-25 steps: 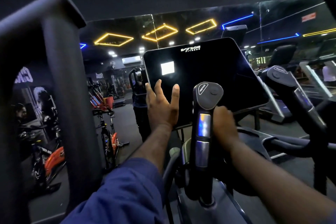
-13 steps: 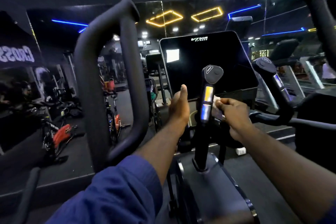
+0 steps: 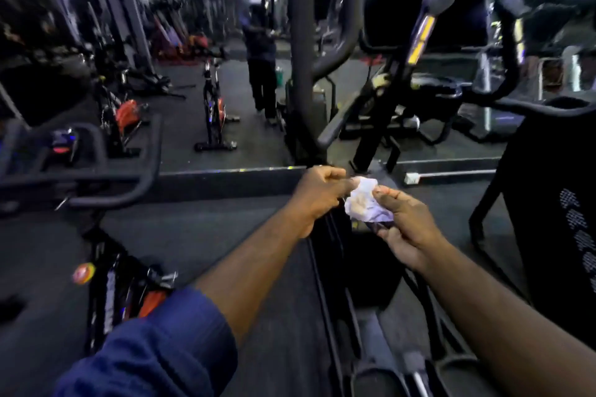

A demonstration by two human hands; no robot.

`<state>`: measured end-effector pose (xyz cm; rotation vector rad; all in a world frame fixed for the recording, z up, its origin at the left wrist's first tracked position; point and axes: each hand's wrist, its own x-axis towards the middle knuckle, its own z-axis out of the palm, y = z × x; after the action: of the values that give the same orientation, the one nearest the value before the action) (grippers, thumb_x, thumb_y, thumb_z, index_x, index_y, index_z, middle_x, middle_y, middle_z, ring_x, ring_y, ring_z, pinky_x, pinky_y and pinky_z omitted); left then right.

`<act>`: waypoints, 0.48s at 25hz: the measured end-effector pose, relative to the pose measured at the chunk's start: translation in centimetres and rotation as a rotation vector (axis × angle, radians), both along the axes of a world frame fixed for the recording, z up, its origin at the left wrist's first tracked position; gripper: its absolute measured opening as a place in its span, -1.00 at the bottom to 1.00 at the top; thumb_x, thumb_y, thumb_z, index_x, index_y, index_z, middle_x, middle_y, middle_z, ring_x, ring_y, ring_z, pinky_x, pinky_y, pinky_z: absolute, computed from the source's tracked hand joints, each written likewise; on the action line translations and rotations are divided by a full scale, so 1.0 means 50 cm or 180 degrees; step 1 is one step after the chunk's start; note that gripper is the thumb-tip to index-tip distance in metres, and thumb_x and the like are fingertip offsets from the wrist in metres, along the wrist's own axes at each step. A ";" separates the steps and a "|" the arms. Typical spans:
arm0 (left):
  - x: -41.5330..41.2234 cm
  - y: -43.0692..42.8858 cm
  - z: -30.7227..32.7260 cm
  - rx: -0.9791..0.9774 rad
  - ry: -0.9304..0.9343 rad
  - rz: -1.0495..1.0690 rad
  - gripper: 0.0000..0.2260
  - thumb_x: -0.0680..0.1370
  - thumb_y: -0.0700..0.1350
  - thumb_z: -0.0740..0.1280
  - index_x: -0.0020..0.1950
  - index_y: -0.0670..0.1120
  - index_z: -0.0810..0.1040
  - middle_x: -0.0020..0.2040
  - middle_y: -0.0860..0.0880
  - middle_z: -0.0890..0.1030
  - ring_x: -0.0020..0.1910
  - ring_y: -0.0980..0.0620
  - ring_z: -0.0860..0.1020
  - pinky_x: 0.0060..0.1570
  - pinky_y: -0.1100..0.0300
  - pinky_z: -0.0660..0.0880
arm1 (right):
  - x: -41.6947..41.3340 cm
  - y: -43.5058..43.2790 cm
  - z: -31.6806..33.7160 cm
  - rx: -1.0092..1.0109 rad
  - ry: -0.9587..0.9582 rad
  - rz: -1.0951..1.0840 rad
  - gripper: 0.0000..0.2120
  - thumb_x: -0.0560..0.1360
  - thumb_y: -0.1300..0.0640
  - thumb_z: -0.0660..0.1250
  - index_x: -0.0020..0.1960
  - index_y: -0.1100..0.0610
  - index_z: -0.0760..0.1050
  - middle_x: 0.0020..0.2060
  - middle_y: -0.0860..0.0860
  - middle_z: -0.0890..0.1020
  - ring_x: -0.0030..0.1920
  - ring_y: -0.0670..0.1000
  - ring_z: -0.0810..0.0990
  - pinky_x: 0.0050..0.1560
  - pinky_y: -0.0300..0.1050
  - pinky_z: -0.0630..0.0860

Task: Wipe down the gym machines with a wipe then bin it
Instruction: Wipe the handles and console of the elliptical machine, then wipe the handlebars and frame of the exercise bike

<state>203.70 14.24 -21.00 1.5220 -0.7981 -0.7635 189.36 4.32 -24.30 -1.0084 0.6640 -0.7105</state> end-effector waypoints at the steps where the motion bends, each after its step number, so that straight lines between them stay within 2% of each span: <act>1: -0.019 0.053 -0.026 0.0022 0.0159 0.0016 -0.62 0.55 -0.11 0.55 0.30 -0.21 0.59 0.10 -0.15 0.70 0.04 -0.07 0.68 0.05 0.07 0.64 | -0.010 0.050 -0.018 0.0014 0.0085 0.0094 -0.60 0.59 0.18 0.37 0.35 0.37 0.50 0.20 0.33 0.65 0.10 0.27 0.66 0.01 0.11 0.67; 3: -0.058 0.156 -0.053 0.0026 0.0276 0.0088 -0.75 0.56 -0.23 0.52 0.21 -0.23 0.62 0.04 -0.19 0.70 -0.06 -0.04 0.65 -0.12 0.16 0.65 | -0.032 0.145 -0.034 0.0050 0.0139 0.0234 -0.58 0.58 0.16 0.39 0.35 0.37 0.50 0.19 0.33 0.65 0.08 0.26 0.67 -0.01 0.07 0.67; 5: -0.095 0.234 -0.062 0.0000 0.0325 0.0220 -0.91 0.56 -0.27 0.50 0.02 -0.17 0.64 -0.08 -0.14 0.70 -0.20 0.04 0.65 -0.22 0.21 0.64 | -0.059 0.218 -0.027 0.0022 0.0138 0.0352 -0.61 0.60 0.11 0.37 0.33 0.34 0.54 0.19 0.33 0.66 0.05 0.23 0.68 0.02 0.06 0.66; 7: -0.122 0.300 -0.072 0.0023 0.0272 0.0378 -0.90 0.58 -0.27 0.49 -0.08 -0.14 0.60 -0.17 -0.09 0.68 -0.30 0.11 0.62 -0.30 0.22 0.61 | -0.091 0.287 -0.016 -0.0175 0.0110 0.0668 -0.61 0.63 -0.01 0.34 0.28 0.29 0.59 0.14 0.27 0.70 0.03 0.17 0.71 0.02 0.02 0.67; 9: -0.137 0.360 -0.089 0.0110 0.0272 0.0546 -0.89 0.58 -0.26 0.49 -0.09 -0.13 0.60 -0.17 -0.09 0.69 -0.28 0.09 0.64 -0.32 0.19 0.62 | -0.118 0.346 -0.018 -0.0336 0.0172 0.0952 -0.61 0.60 -0.04 0.38 0.26 0.24 0.60 0.08 0.19 0.73 0.01 0.10 0.73 -0.07 -0.10 0.68; 12: -0.167 0.490 -0.134 0.0293 0.0465 0.0963 -0.87 0.56 -0.28 0.50 -0.09 -0.14 0.58 -0.13 -0.12 0.69 -0.16 -0.02 0.66 -0.20 0.07 0.64 | -0.145 0.422 -0.082 -0.0333 0.0417 0.1096 -0.69 0.55 0.09 0.46 0.21 0.25 0.59 0.02 0.19 0.74 -0.09 0.04 0.71 -0.17 -0.16 0.65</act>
<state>195.35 38.72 -27.71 1.6029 -0.4162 -0.6827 182.13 25.43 -28.39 -1.2372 0.5510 -0.3824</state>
